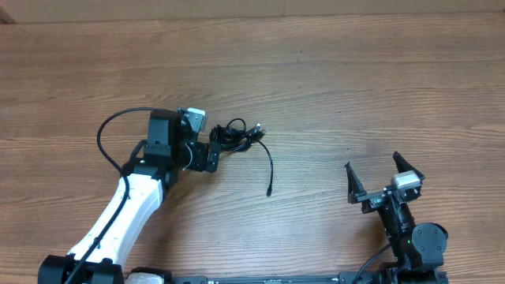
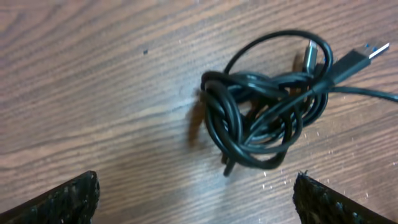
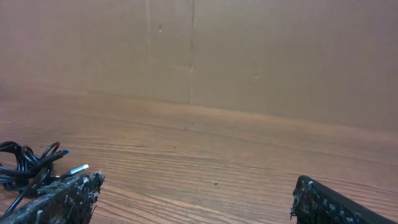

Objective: Untangle cables

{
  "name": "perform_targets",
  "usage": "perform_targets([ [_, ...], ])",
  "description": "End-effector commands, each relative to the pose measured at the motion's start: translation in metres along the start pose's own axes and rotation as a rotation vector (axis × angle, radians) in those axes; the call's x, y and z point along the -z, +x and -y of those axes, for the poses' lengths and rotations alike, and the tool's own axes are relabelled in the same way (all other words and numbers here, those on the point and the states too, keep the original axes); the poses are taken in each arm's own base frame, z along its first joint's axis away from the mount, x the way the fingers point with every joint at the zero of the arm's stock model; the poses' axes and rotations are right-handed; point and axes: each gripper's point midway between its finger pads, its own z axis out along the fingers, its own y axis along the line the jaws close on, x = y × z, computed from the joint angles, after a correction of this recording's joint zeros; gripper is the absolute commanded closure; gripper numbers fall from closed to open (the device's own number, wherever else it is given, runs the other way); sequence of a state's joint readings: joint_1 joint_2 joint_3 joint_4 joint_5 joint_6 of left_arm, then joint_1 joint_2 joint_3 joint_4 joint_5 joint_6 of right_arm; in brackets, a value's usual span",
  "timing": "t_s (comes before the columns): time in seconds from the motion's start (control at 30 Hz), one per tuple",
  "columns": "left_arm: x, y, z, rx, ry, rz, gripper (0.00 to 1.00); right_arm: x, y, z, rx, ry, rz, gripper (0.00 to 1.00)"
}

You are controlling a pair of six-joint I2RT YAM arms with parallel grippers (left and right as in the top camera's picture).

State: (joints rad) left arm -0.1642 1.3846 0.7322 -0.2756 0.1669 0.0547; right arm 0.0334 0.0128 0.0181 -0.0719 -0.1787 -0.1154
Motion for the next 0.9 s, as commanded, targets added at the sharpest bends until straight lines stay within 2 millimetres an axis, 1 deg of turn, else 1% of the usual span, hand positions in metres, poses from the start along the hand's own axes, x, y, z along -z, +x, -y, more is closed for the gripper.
perform_targets([
  [0.0, 0.002, -0.017, -0.001, -0.019, -0.010, 0.046, 0.00, 0.000, 0.002, 0.001, -0.005, 0.008, 0.002, 0.00],
  [0.07, 0.002, -0.023, -0.001, 0.009, -0.010, 0.072, 0.00, 0.000, 0.002, 0.002, -0.005, 0.008, 0.002, 0.00],
  [0.23, 0.003, -0.029, -0.005, 0.092, -0.030, 0.096, 0.00, 0.000, 0.002, 0.002, -0.005, 0.008, 0.002, 0.00],
  [0.33, 0.002, -0.028, -0.006, 0.131, -0.035, 0.095, 0.00, 0.000, 0.002, 0.002, -0.005, 0.008, 0.001, 0.00],
  [0.87, -0.001, -0.023, -0.007, 0.154, -0.039, 0.073, 0.01, 0.000, 0.002, 0.002, -0.005, 0.008, 0.002, 0.00],
])
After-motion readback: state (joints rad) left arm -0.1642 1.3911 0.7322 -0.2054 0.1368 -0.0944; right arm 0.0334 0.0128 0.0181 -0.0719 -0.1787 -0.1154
